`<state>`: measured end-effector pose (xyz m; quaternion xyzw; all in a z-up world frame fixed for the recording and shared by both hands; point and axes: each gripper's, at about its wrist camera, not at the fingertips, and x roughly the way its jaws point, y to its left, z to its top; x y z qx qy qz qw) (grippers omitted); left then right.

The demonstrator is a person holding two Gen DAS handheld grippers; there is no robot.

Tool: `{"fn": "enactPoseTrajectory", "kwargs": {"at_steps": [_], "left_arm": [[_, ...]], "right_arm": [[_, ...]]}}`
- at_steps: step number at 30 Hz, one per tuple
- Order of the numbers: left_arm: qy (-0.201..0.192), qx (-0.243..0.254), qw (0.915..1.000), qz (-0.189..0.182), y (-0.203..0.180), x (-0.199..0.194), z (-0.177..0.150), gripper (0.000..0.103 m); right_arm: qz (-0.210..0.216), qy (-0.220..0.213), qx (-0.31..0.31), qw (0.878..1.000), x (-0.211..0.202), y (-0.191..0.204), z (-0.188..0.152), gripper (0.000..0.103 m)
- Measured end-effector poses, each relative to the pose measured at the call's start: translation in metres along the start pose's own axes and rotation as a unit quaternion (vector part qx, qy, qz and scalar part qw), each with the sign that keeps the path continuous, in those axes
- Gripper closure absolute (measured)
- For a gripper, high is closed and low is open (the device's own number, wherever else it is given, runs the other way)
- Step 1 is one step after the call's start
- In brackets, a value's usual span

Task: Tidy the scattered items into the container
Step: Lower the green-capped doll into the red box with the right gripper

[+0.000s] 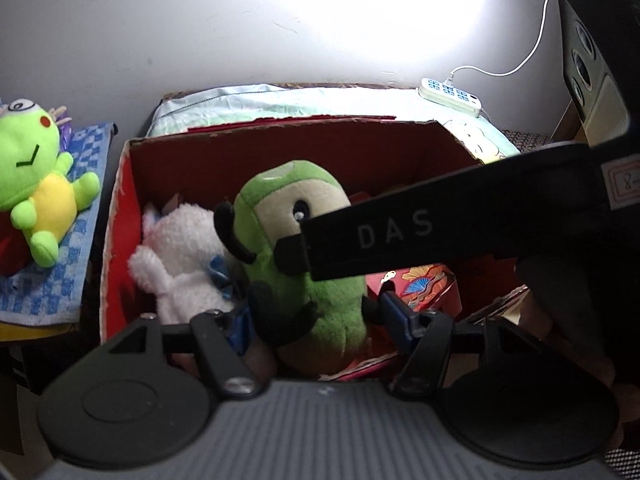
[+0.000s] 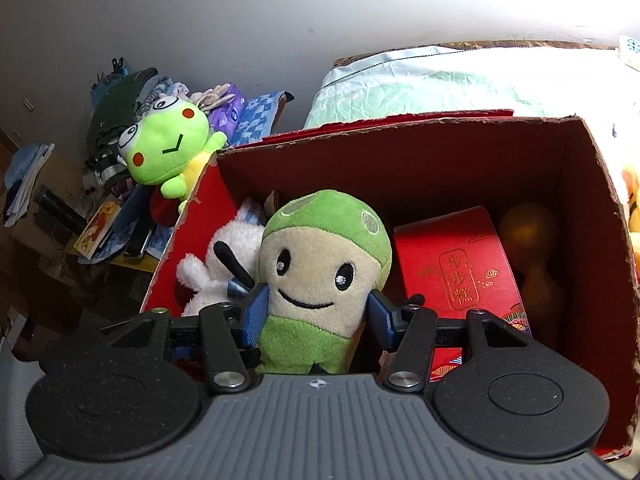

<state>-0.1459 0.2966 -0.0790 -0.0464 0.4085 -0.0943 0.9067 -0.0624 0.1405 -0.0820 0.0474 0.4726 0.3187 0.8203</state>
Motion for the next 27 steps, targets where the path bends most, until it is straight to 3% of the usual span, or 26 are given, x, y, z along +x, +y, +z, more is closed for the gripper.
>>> {"fn": "enactPoseTrajectory", "kwargs": {"at_steps": [12,20,27], "left_arm": [[0.009,-0.005,0.9999,-0.006,0.005,-0.001,0.003,0.039],[-0.020,0.005,0.9998,-0.002,0.003,-0.020,0.004,0.030],[-0.024,-0.005,0.9997,-0.003,0.004,-0.030,0.002,0.031]], "right_arm": [[-0.034,0.006,-0.030,0.999,0.003,0.012,0.002,0.041],[-0.047,0.004,-0.047,0.998,-0.010,0.021,0.006,0.040],[-0.052,-0.012,-0.020,0.998,-0.026,0.009,0.009,0.039]]}}
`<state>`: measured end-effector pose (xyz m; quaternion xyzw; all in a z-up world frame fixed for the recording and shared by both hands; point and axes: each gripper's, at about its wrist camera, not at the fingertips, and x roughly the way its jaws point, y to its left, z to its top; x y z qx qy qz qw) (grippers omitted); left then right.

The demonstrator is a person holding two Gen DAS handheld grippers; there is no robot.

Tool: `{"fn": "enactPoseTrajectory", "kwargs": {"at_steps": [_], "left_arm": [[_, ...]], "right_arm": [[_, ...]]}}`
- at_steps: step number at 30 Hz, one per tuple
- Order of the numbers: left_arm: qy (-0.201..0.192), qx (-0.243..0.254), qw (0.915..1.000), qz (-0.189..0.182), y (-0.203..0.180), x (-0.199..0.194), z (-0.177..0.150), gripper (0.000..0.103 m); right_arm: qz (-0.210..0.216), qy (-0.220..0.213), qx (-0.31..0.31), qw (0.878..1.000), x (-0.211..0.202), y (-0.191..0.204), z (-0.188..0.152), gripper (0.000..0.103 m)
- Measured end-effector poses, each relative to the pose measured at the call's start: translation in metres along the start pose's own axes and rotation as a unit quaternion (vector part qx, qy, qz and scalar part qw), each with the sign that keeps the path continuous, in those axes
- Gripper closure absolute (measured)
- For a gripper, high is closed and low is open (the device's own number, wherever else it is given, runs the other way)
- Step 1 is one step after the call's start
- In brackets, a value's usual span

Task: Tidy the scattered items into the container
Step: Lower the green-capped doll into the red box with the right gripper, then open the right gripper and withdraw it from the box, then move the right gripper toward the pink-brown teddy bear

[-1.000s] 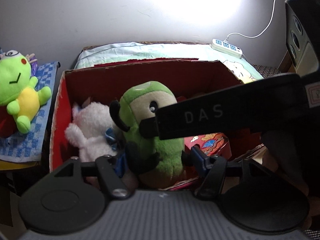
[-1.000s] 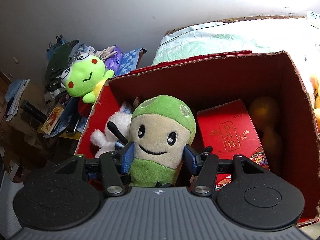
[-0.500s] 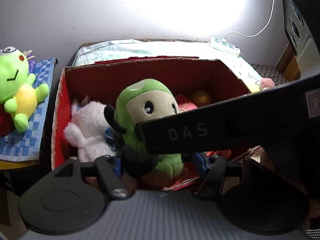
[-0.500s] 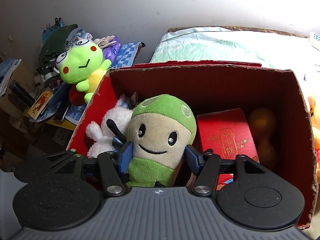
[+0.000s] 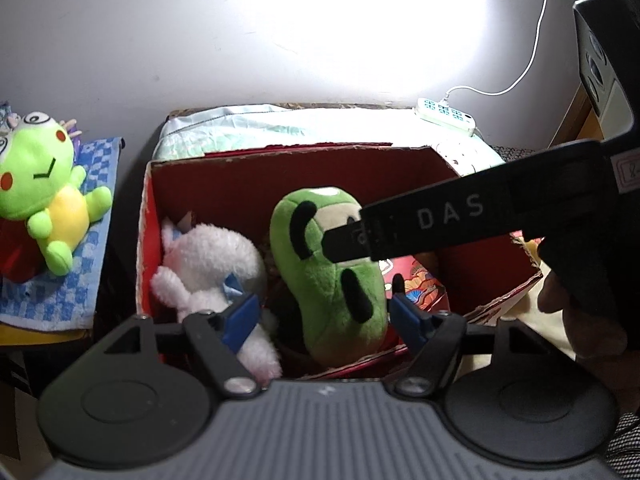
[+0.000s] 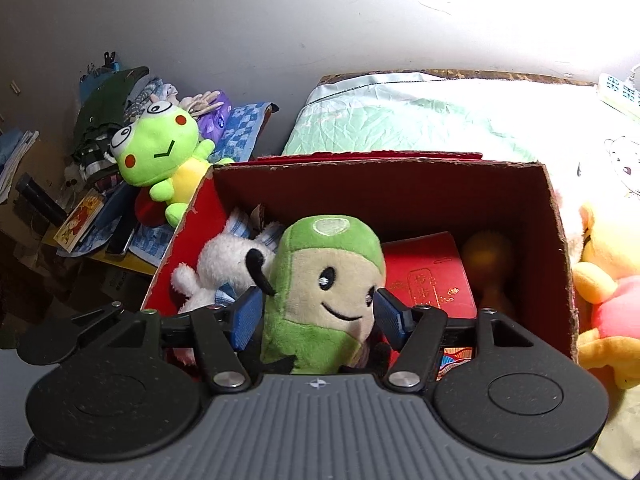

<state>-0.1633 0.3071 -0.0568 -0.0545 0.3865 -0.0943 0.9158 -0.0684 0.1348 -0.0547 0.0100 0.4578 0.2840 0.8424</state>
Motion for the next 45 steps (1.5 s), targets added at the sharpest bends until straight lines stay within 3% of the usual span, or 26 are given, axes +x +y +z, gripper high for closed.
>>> {"fn": "enactPoseTrajectory", "kwargs": {"at_steps": [6,14,19,25,30,35,45], "left_arm": [[0.000,0.000,1.0000,0.008,-0.007,-0.004,0.000,0.033],[0.009,-0.002,0.9991,0.042,-0.025,-0.006,0.006,0.034],[0.008,0.003,0.9976,0.068,-0.038,-0.004,0.006,0.033],[-0.004,-0.025,0.9963,0.082,-0.059,-0.008,0.011,0.033],[-0.023,-0.019,0.9961,0.083,-0.100,-0.006,0.022,0.032],[-0.030,-0.014,0.9958,0.085,-0.134,0.004,0.029,0.025],[-0.047,0.002,0.9974,0.054,-0.207,0.023,0.040,0.022]], "right_arm": [[-0.006,-0.012,0.025,1.000,-0.013,-0.009,-0.008,0.047],[-0.045,-0.017,0.038,0.998,-0.030,-0.022,-0.015,0.047],[-0.034,-0.016,0.042,0.998,-0.036,-0.032,-0.018,0.047],[-0.014,-0.015,0.029,0.999,-0.051,-0.049,-0.017,0.047],[-0.018,-0.023,0.023,0.999,-0.071,-0.078,-0.013,0.047],[-0.031,-0.026,0.027,0.999,-0.089,-0.113,-0.014,0.047],[-0.106,-0.018,0.048,0.993,-0.102,-0.198,-0.026,0.047]]}}
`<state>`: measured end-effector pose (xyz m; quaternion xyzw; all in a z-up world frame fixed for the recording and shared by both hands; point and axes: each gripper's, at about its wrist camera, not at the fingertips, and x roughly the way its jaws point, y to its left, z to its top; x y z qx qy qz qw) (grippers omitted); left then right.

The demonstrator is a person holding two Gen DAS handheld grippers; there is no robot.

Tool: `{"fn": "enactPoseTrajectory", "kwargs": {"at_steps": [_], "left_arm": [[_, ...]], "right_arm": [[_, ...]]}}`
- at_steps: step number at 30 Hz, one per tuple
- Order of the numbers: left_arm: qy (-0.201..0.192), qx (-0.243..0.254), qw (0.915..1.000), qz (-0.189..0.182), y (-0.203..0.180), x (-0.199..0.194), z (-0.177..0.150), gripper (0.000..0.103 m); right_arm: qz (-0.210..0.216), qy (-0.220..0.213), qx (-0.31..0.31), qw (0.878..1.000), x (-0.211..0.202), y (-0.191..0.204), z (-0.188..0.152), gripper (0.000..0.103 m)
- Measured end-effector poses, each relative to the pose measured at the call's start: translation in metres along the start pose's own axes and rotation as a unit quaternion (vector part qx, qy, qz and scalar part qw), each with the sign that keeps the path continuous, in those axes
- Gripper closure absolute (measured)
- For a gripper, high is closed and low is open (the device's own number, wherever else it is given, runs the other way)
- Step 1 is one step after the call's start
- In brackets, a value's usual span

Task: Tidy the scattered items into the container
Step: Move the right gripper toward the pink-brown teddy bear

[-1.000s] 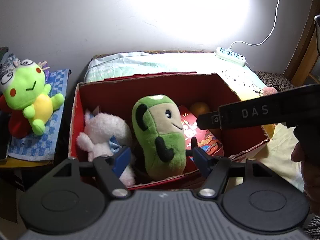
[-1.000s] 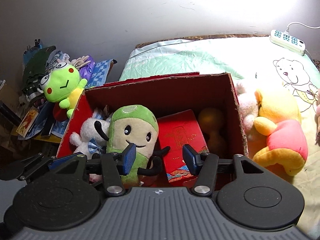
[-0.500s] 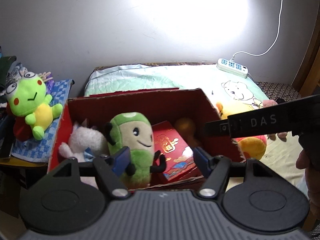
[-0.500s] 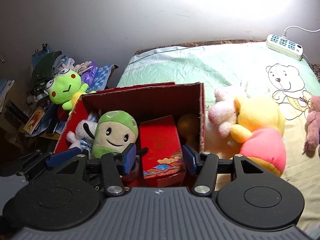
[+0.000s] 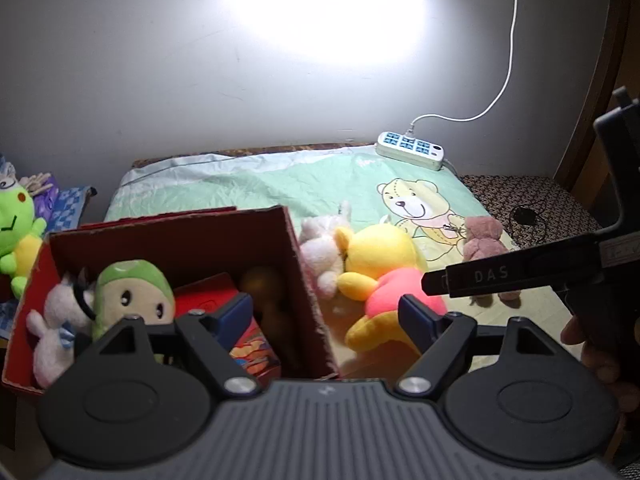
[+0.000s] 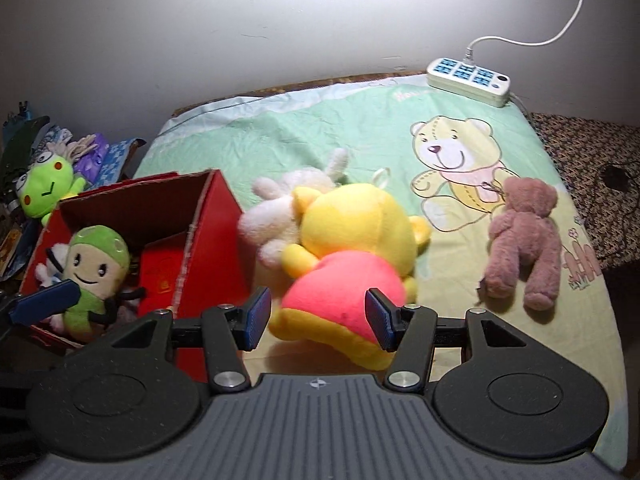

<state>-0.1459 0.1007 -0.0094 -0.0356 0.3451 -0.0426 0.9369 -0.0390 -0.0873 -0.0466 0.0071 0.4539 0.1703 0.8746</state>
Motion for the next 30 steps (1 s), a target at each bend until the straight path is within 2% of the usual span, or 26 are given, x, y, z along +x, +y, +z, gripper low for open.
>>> {"fn": "enactPoseTrajectory", "kwargs": {"at_steps": [7,13,19,24,30], "left_arm": [[0.009,0.033,0.9991,-0.024,-0.049,0.013,-0.004,0.022],[0.024,0.064,0.9967,-0.044,-0.084,0.026,-0.016,0.022],[0.042,0.082,0.9940,-0.058,-0.105,0.042,-0.028,0.028],[0.053,0.091,0.9922,-0.067,-0.115,0.057,-0.033,0.028],[0.069,0.096,0.9896,-0.082,-0.129,0.083,-0.032,0.028]], "right_arm": [[-0.025,0.022,0.025,0.999,0.013,-0.044,-0.011,0.047],[-0.028,0.033,0.044,0.998,0.020,-0.074,-0.018,0.047],[-0.022,0.042,0.059,0.997,0.028,-0.095,-0.023,0.047],[-0.043,0.053,0.067,0.995,0.039,-0.114,-0.028,0.047],[-0.080,0.056,0.095,0.991,0.046,-0.158,-0.022,0.047]]}}
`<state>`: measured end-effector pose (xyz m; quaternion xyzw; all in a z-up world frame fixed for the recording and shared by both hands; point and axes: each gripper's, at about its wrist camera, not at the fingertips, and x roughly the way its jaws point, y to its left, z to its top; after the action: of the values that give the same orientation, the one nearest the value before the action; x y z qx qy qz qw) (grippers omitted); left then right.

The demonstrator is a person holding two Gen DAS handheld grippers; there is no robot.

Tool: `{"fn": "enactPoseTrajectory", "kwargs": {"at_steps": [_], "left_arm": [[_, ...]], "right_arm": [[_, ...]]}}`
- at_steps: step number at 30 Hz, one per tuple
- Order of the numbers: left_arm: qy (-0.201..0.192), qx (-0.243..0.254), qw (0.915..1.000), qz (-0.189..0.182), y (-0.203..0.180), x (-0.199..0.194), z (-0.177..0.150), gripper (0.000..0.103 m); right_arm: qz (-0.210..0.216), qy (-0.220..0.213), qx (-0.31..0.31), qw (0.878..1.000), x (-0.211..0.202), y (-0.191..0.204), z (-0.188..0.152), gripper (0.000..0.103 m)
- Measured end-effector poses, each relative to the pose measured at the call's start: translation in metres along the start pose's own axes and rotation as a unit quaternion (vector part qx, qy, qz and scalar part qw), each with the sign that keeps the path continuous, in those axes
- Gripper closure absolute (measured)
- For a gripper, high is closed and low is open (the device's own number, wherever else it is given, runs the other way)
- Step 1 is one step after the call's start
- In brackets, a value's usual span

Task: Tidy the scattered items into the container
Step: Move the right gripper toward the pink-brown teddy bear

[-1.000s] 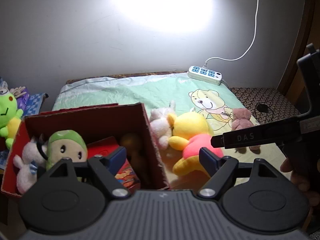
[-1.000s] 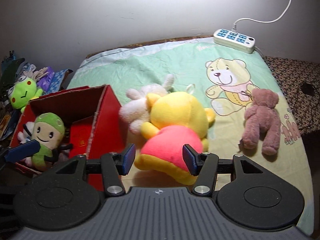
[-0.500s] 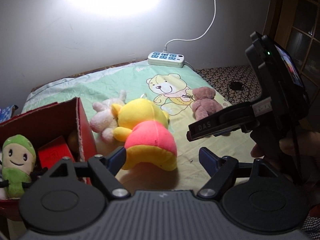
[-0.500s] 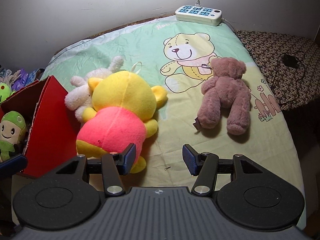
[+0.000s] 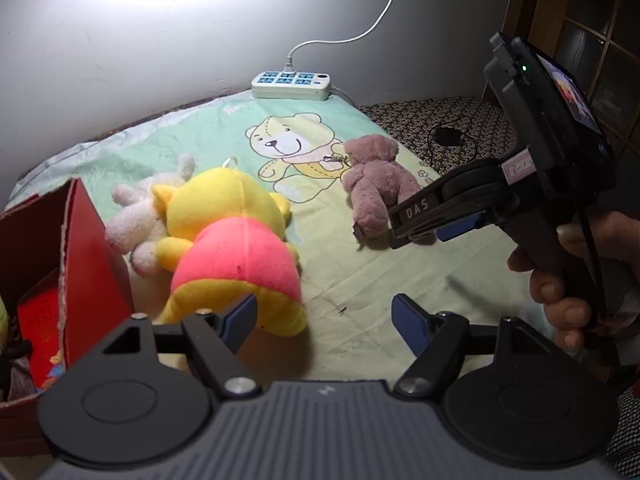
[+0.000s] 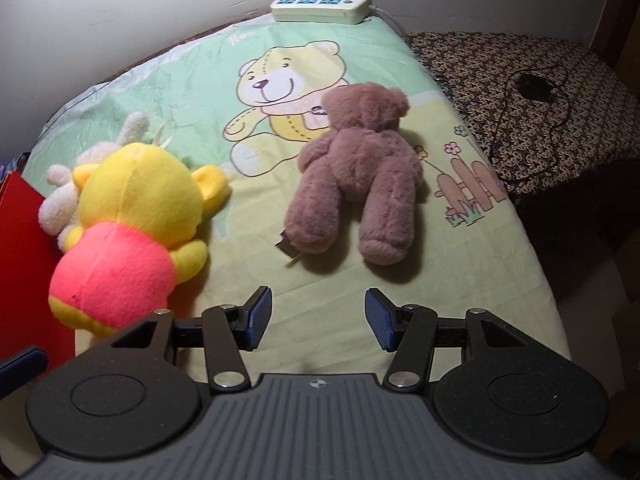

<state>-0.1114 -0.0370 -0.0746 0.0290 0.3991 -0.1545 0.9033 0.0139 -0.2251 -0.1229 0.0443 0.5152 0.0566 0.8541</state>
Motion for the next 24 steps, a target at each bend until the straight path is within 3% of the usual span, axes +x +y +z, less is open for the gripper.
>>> {"fn": "enactPoseTrajectory", "kwargs": {"at_steps": [5,10,15,24], "left_arm": [[-0.001,0.008,0.9997,-0.025,-0.012,0.024,0.015,0.028],[-0.006,0.026,0.9987,-0.044,-0.025,0.049,0.034,0.028],[0.005,0.031,0.9976,-0.062,-0.034,0.081,0.051,0.027],[0.036,0.027,0.9969,-0.064,-0.041,0.136,0.069,0.029]], "right_arm": [[-0.017,-0.007,0.027,0.999,0.009,-0.034,0.029,0.047],[0.011,-0.001,0.058,0.998,0.024,-0.060,0.059,0.046],[0.051,0.019,0.069,0.996,0.048,-0.066,0.077,0.043],[0.075,0.034,0.060,0.995,0.073,-0.064,0.091,0.037]]}}
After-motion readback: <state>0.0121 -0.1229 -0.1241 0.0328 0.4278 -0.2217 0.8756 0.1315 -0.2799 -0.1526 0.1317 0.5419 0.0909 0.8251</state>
